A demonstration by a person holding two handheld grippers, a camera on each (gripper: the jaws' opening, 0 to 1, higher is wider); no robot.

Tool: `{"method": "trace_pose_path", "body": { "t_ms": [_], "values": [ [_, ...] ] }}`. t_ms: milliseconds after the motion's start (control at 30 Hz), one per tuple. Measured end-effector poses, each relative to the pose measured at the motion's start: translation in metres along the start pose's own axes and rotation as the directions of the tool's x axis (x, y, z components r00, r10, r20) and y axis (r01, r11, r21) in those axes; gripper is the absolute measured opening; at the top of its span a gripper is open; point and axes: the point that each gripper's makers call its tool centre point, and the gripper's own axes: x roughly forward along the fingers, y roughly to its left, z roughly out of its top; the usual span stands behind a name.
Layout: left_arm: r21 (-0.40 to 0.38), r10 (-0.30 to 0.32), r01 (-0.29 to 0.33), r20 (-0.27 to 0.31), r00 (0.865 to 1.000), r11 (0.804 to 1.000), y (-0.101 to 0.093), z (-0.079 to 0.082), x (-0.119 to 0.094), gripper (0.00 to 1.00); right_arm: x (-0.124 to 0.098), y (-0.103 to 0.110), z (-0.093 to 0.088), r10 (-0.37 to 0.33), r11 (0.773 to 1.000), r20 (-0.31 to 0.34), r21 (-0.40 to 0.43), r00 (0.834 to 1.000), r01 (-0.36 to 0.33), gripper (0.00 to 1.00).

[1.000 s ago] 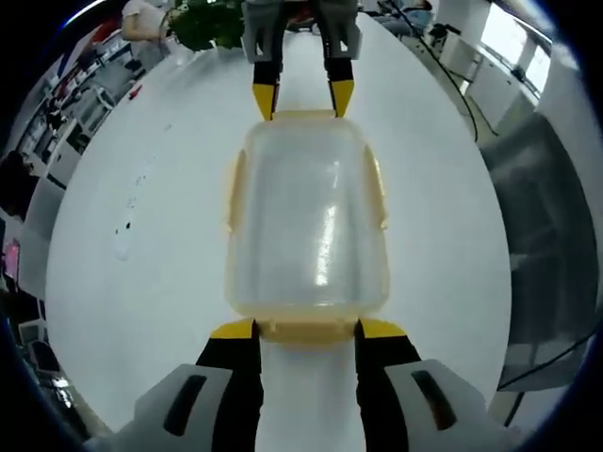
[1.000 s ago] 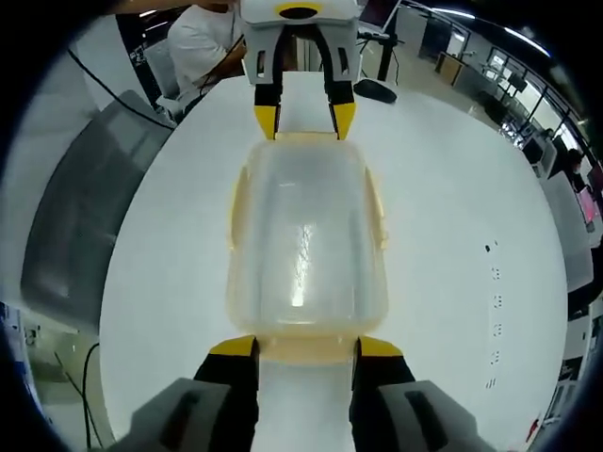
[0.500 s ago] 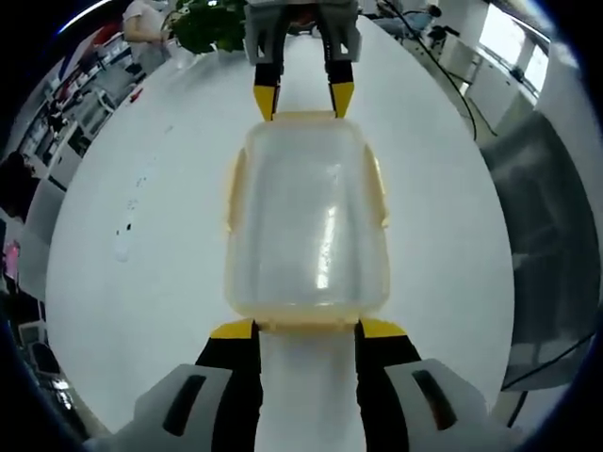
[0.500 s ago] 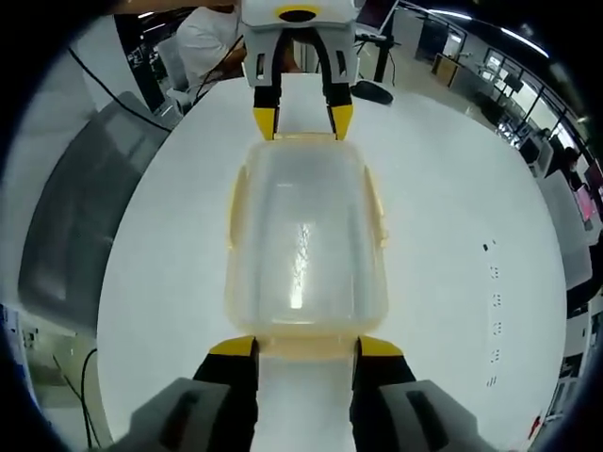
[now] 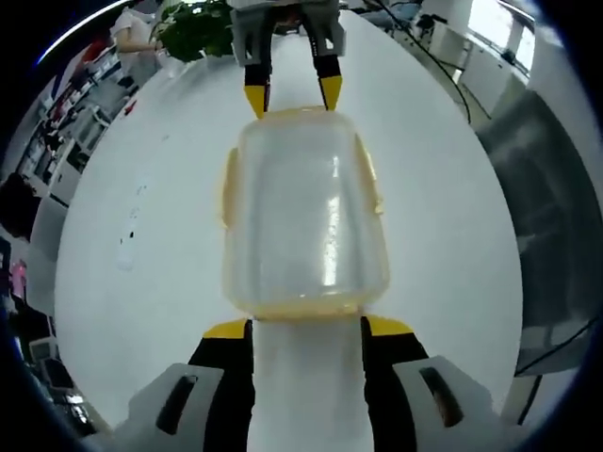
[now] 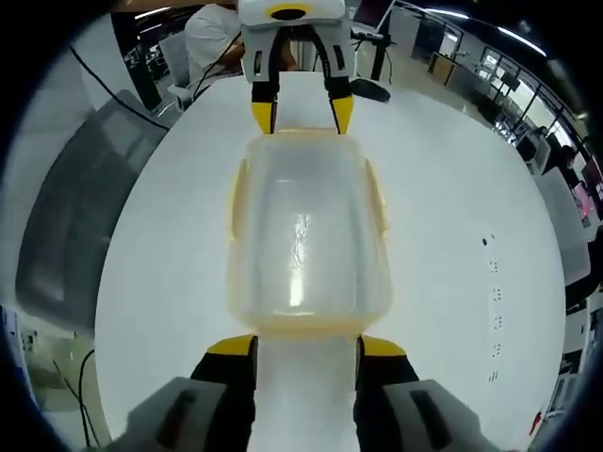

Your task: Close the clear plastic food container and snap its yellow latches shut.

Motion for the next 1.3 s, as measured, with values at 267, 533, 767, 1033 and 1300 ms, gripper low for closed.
{"method": "trace_pose_path", "body": {
  "t_ms": [267, 533, 767, 1033, 1300],
  "values": [
    [-0.087, 0.034, -0.029, 0.054, 0.998, 0.996, 0.002, 0.002, -0.018, 0.48, -0.022, 0.000, -0.007, -0.037, 0.996, 0.017, 0.081, 0.999, 0.035, 0.43],
    [-0.341, 0.064, -0.021, 0.114, 0.991, 0.940, 0.007, 0.016, -0.033, 0.46, -0.036, -0.002, 0.013, -0.053, 0.966, 0.097, 0.258, 0.994, 0.026, 0.41],
    [-0.580, 0.126, 0.000, 0.177, 0.976, 0.815, 0.011, 0.031, -0.033, 0.48, -0.035, -0.002, 0.036, -0.090, 0.913, 0.146, 0.406, 0.985, 0.023, 0.41],
    [-0.729, 0.161, 0.007, 0.161, 0.974, 0.684, 0.008, 0.028, -0.027, 0.44, -0.030, -0.015, 0.041, -0.185, 0.825, 0.162, 0.562, 0.969, 0.063, 0.43],
    [-0.797, 0.179, -0.016, 0.116, 0.977, 0.604, 0.006, 0.015, -0.018, 0.44, -0.018, -0.010, 0.036, -0.201, 0.757, 0.145, 0.651, 0.969, 0.059, 0.39]
  ]
}}
